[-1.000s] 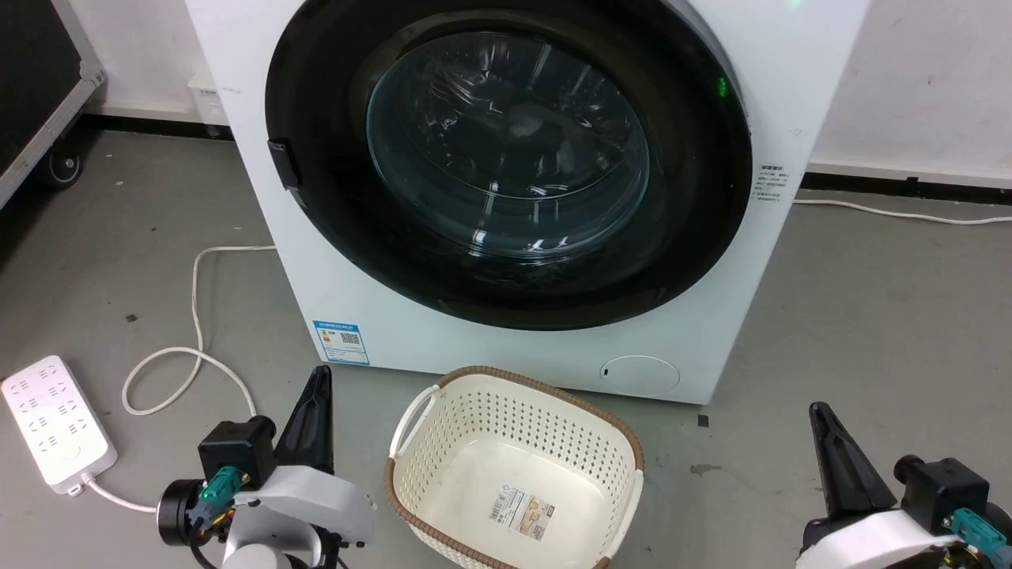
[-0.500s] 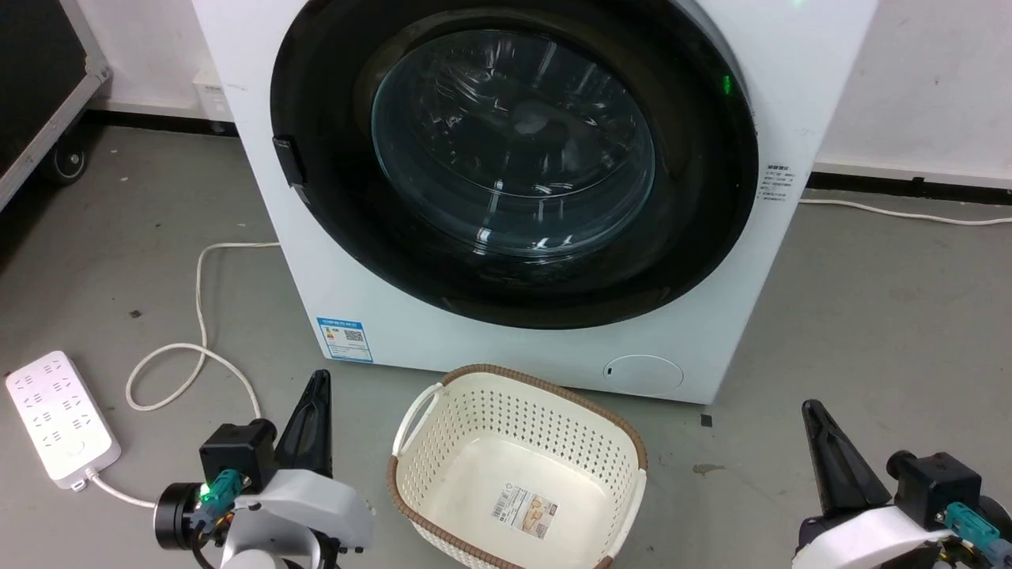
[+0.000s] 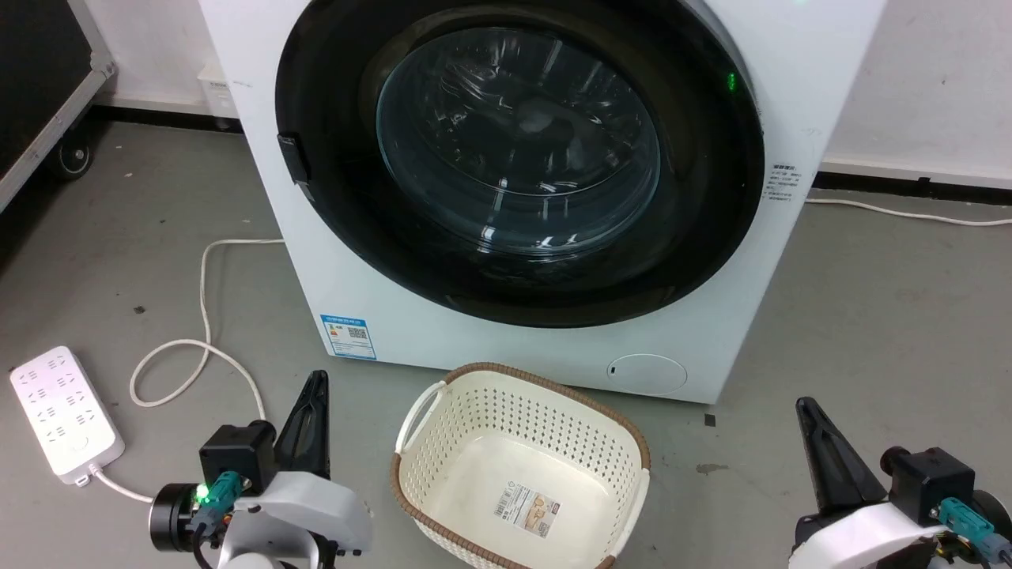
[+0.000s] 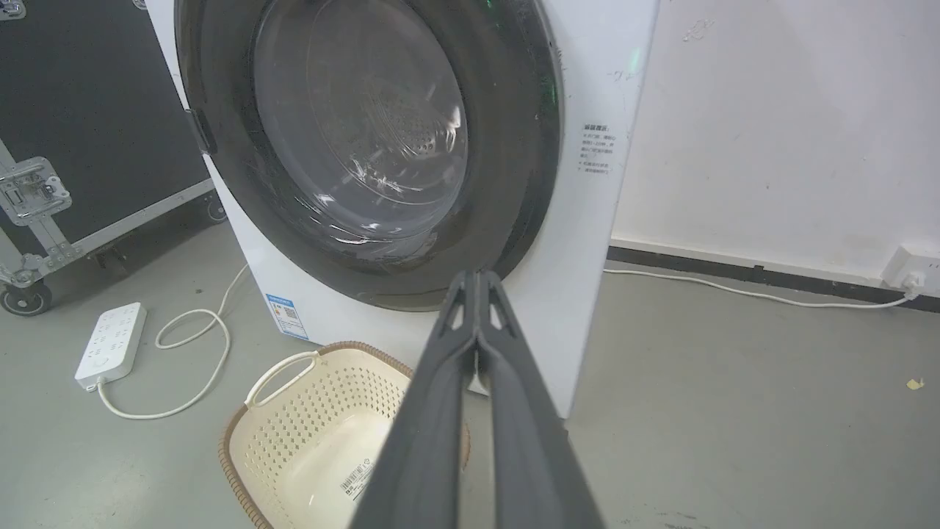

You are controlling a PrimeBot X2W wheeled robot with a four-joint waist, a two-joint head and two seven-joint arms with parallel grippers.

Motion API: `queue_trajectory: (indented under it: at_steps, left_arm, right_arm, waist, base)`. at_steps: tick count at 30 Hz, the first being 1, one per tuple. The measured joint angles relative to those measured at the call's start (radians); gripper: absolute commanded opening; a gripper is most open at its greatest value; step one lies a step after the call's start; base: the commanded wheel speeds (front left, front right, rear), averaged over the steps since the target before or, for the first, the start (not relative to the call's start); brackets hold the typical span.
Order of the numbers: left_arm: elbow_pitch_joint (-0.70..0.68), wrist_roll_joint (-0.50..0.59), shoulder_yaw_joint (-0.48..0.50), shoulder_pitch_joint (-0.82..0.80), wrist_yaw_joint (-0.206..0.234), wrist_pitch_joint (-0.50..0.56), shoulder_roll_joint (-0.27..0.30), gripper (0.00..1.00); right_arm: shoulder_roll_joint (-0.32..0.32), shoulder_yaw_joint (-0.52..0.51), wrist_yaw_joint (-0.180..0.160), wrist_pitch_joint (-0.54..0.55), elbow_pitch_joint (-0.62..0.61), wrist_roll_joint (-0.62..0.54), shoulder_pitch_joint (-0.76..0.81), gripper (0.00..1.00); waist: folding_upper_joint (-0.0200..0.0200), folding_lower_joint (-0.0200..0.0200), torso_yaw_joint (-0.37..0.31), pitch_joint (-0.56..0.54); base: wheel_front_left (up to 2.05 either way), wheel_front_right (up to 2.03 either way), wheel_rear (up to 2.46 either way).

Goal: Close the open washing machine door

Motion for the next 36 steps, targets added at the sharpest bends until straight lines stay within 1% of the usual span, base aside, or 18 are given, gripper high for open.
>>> queue_trajectory:
  at_steps: [36]
  left_arm:
    - [-0.077, 0.072, 0.02, 0.035, 0.006, 0.06, -0.009, 0.0]
  right_arm:
    - [0.0, 0.024, 0.0, 0.061, -0.05, -0.027, 0.0, 0.0]
  waist:
    - [0.0, 0.0, 0.018, 0.008]
  base:
    - [0.0, 0.0, 0.0]
